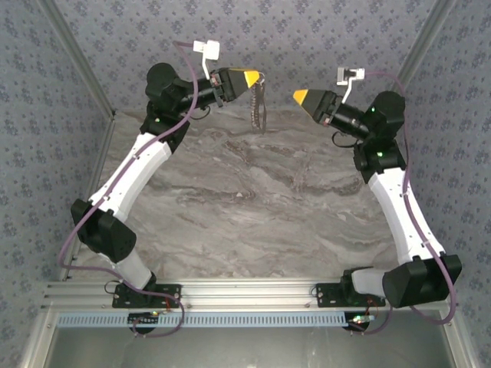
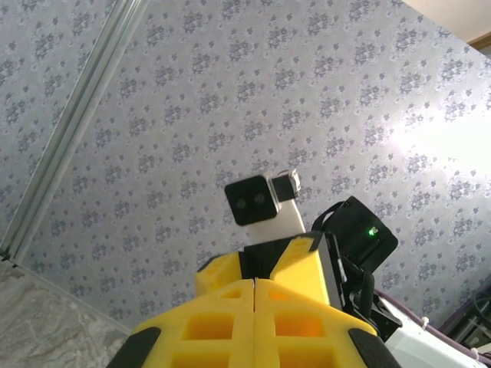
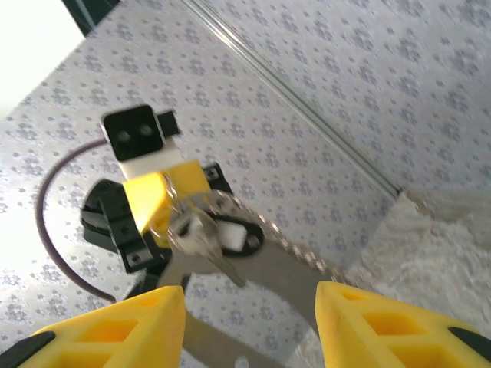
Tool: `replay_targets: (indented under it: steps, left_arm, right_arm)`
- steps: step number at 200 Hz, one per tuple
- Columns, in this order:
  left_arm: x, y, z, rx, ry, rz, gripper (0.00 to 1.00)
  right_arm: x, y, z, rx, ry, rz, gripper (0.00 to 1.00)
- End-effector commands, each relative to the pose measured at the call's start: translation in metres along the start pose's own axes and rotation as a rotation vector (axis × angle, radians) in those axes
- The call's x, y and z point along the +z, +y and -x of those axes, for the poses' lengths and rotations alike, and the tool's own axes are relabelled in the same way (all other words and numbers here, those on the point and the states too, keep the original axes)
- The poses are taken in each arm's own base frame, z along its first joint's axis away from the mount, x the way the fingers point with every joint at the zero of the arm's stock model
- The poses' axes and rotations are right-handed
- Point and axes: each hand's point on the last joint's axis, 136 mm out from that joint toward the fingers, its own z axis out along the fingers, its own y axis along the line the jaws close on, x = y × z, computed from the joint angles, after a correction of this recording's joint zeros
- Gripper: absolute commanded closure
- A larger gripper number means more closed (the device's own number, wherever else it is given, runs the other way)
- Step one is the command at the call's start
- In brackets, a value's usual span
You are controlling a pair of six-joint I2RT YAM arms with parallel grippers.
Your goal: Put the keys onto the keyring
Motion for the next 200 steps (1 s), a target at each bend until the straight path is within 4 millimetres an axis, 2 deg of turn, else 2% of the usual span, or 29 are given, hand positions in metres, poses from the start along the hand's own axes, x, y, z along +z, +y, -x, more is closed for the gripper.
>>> replay_targets:
  steps: [1,39,91,120,200]
  left_arm:
    - [0.001,-0.032,0.018,0.073,-0.026,-0.085,1.0]
    - [0.003,-0.035,0.016,0.07,-0.018,-0.094,1.0]
    - [0.005,-0.036,0.014,0.067,-0.014,-0.094,1.0]
    - [0.006,-0.037,0.012,0.066,-0.01,-0.093,1.0]
    - [0.006,-0.041,0.006,0.066,0.001,-0.087,1.0]
  right_arm:
    - [0.009,0.027,0.028,-0.058,-0.09,0.049,0.5]
    - [0.034,0.034,0.035,-0.052,-0.106,0.108,0.55]
    - [0.057,0.055,0.022,-0.05,-0.061,0.188,0.65]
    - [0.061,0.058,0.015,-0.044,-0.042,0.201,0.7]
    - [0.056,0.065,0.009,-0.041,-0.043,0.208,0.69]
